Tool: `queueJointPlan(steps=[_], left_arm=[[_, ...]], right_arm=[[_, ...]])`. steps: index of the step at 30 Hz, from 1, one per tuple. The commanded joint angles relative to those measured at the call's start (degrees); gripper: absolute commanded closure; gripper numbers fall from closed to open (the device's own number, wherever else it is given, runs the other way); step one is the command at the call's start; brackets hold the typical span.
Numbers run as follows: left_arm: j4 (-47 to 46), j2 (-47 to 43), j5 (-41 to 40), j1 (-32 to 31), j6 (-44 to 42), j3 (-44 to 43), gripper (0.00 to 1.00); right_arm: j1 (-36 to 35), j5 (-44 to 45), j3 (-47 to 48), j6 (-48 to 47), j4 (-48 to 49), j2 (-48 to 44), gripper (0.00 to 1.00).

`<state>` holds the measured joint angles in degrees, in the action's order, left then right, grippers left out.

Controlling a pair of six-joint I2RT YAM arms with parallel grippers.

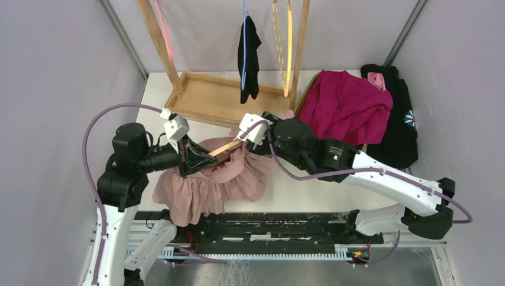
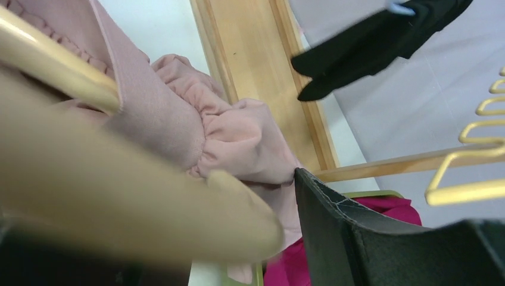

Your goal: Remove the skirt from the hanger

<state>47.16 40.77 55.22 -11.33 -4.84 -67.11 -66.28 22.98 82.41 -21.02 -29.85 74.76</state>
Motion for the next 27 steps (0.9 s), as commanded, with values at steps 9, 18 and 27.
queueJointPlan(steps=[9, 18, 27], left_arm=[[-11.8, 0.3, 16.1, 0.1, 2.5, -2.5, 0.97], [-17.3, 0.5, 19.8, 0.1, 6.5, -0.4, 0.97], [-17.4, 0.5, 18.9, 0.1, 6.3, 1.3, 0.97]], right_arm=[[0.3, -5.7, -11.6, -6.8, 12.1, -9.6, 0.38], [0.4, -9.9, -9.3, -6.1, 8.6, -6.6, 0.99], [1.0, -9.4, -10.4, -5.1, 10.3, -8.7, 0.99]])
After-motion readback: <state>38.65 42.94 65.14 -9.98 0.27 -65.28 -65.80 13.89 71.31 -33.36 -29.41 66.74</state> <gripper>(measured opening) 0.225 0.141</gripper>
